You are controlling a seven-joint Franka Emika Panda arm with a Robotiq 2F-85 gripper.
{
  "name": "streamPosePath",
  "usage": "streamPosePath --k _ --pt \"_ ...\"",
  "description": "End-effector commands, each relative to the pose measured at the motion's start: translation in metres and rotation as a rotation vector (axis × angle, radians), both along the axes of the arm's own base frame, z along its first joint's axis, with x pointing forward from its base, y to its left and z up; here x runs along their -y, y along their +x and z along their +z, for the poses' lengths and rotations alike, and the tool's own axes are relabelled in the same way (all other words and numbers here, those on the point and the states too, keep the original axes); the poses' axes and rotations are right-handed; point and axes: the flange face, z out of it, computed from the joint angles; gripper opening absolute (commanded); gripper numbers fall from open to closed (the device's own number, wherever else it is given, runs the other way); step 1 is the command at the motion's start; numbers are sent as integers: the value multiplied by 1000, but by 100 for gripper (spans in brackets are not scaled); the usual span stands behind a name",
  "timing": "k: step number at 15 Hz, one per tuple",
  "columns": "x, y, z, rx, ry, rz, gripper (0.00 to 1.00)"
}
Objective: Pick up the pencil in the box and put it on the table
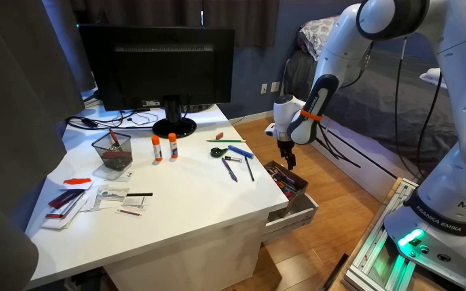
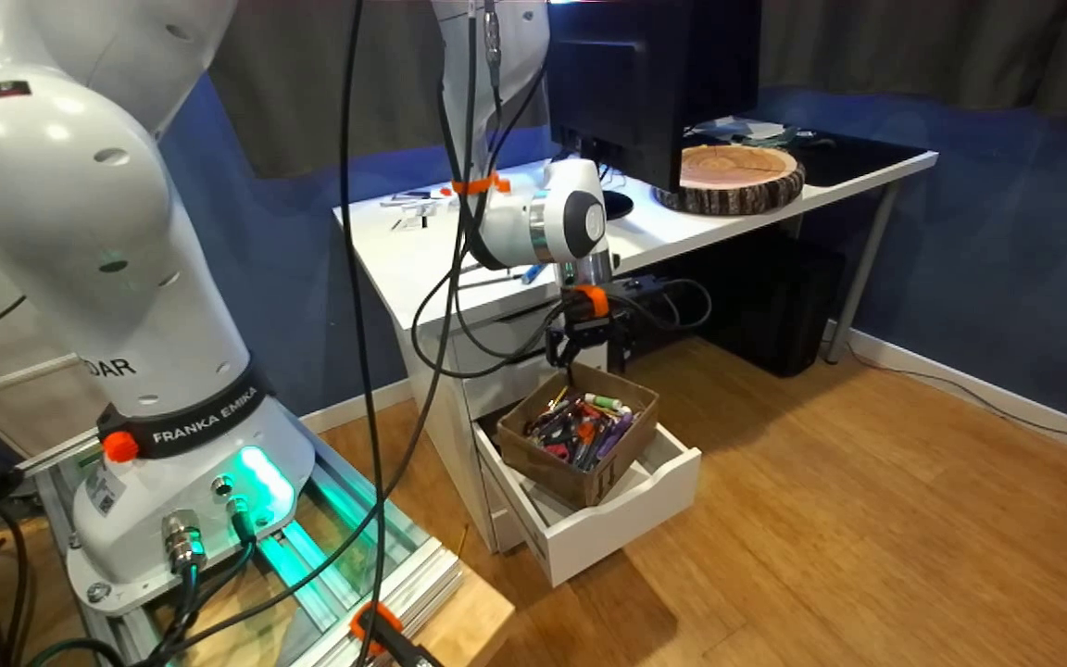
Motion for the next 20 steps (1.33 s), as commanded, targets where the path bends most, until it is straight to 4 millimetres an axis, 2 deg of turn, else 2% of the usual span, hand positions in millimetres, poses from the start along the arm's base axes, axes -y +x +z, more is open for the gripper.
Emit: streamPosePath --k 1,4,5,7,8,13,14,15,16,20 --pt "9 11 -17 -23 29 78 100" --pt "16 17 -29 -26 36 104 100" --pt "17 20 -33 -25 32 112 95" --pt "16 25 -41 -24 32 129 75" --pt "15 26 -45 -30 34 136 74" --pt "9 36 -64 -34 32 163 54" --pt "8 38 -67 -31 32 168 55" --pt "8 39 -70 -29 34 172 50" --pt "8 43 -73 -18 32 175 54" --pt "7 52 -86 -11 38 190 51"
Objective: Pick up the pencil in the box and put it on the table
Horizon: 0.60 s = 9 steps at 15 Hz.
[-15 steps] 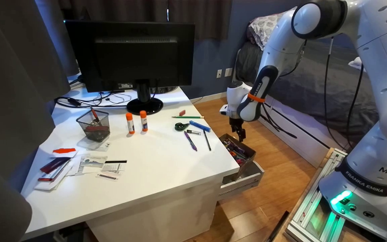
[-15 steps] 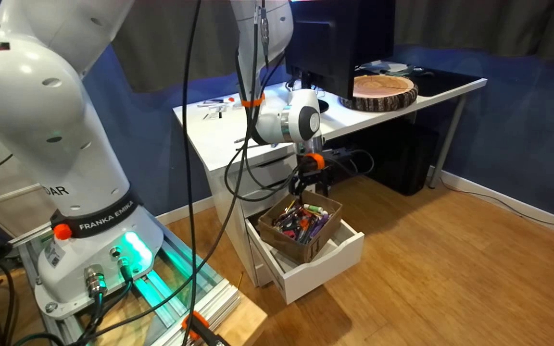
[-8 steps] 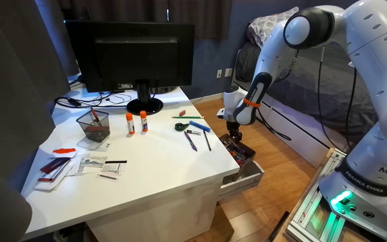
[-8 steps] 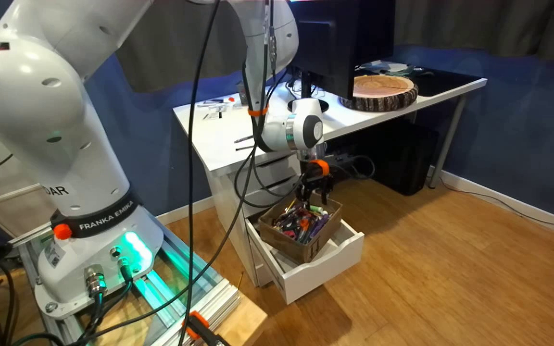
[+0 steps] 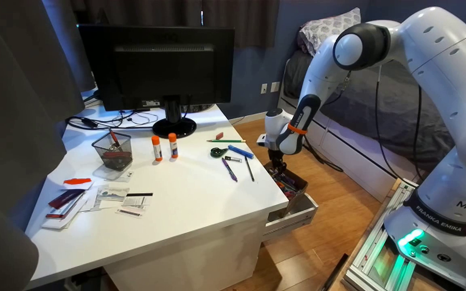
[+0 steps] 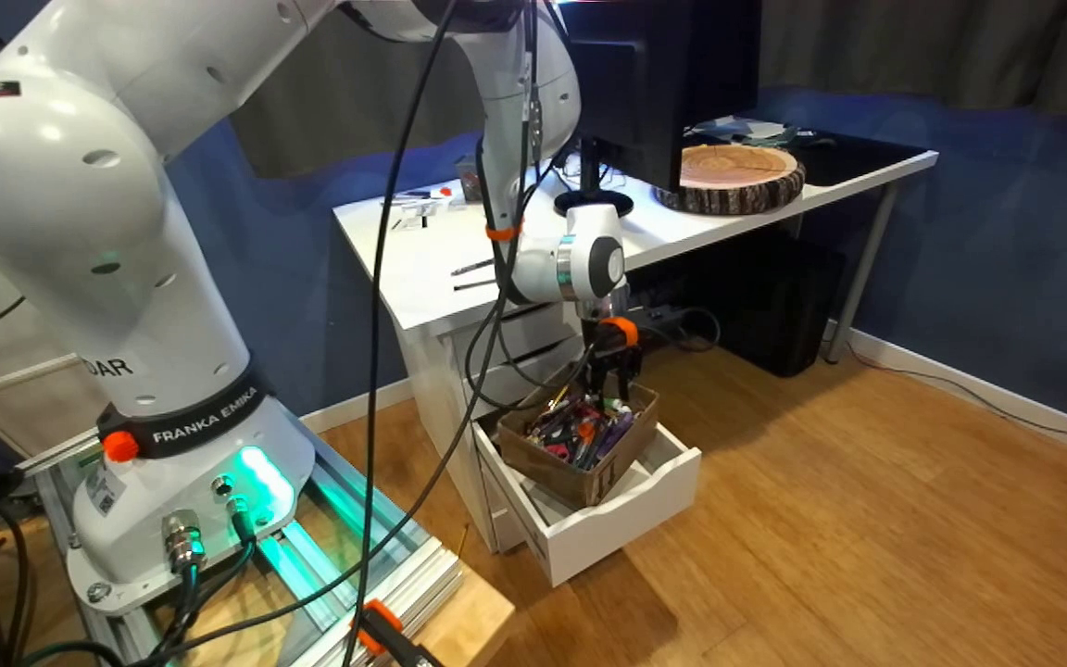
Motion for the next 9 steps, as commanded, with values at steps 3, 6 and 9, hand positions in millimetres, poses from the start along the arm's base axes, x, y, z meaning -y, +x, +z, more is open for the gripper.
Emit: streamPosePath --k 3,6,9 --pt "-2 17 -20 19 14 37 46" --pt "-5 21 -27 15 10 48 39" --pt "-4 24 -33 14 13 54 37"
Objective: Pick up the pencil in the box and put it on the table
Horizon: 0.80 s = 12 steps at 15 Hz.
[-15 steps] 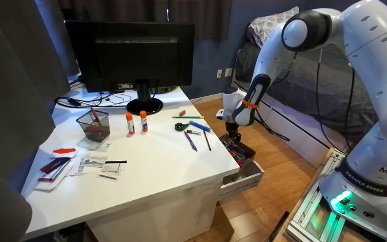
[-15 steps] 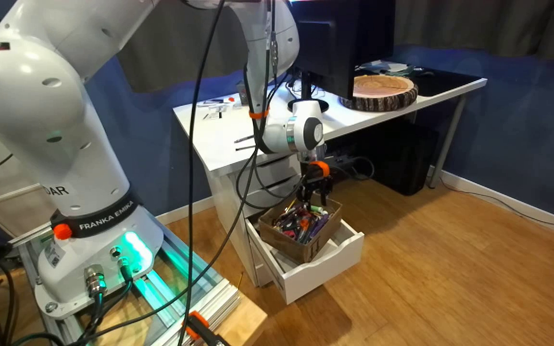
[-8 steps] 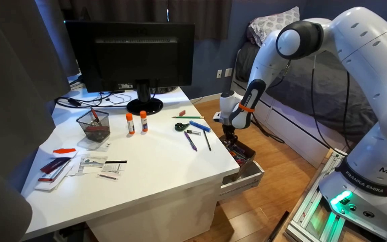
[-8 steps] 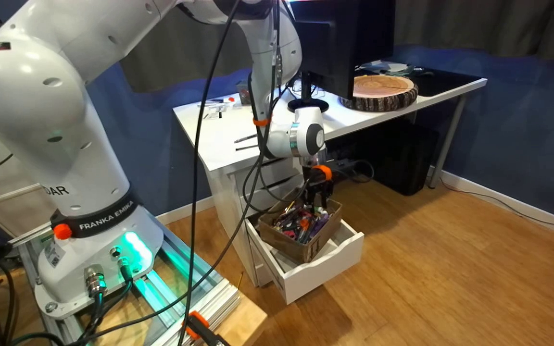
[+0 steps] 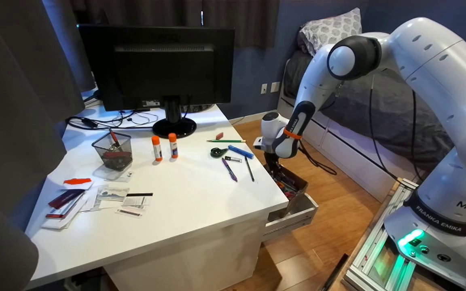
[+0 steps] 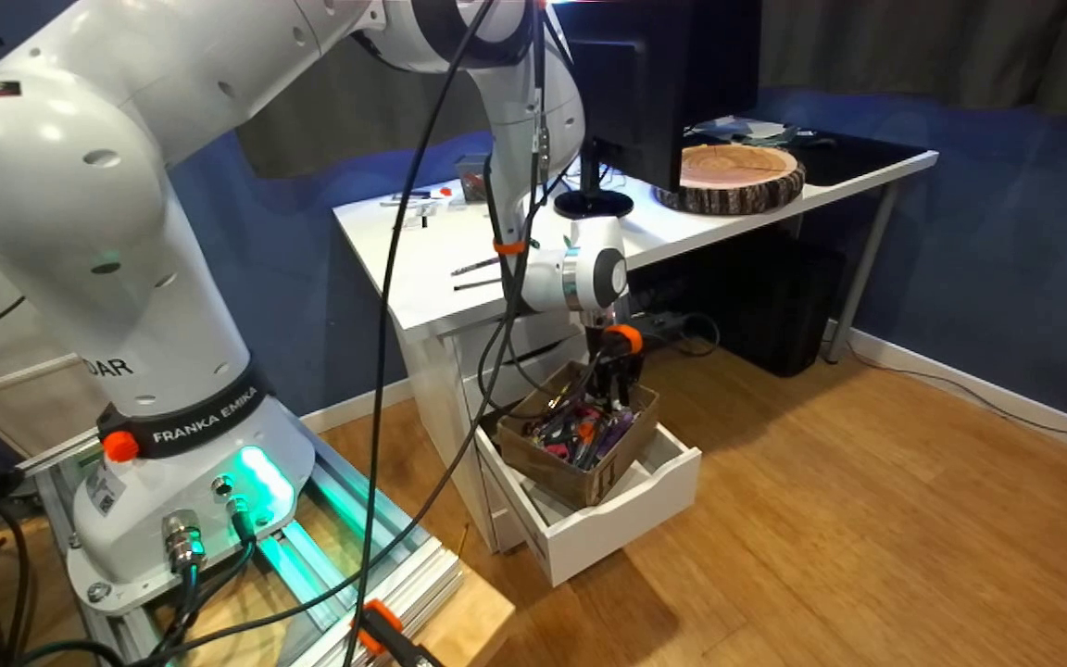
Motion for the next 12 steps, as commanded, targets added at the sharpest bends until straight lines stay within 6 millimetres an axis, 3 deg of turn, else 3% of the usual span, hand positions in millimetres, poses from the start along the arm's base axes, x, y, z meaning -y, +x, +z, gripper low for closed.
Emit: streamPosePath --k 1,5,9,10,12 --pt "0 9 -12 2 7 21 35" --pt "-1 10 -20 -3 9 31 31" --pt "-2 11 -24 -5 2 41 17" --pt "-2 11 -24 -5 1 41 1" --pt "-3 9 -22 -8 -1 40 2"
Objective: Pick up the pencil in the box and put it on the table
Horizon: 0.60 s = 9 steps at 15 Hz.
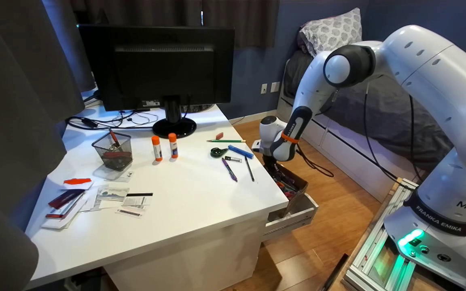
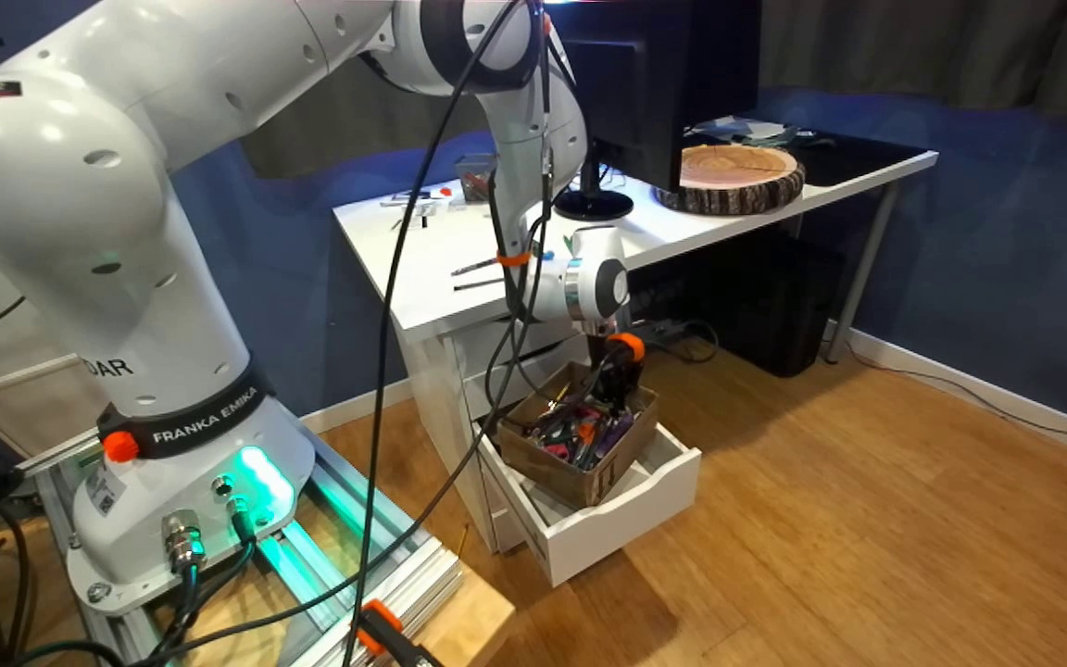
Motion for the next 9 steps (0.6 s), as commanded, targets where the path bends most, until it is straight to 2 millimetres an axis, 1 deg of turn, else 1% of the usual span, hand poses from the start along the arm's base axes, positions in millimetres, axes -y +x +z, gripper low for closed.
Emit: streamPosePath --k 1,4,9 --pt "-3 1 0 -10 -2 10 0" --pt "-7 -10 14 -27 -6 -14 2" --pt "-7 -26 49 23 -22 -56 2"
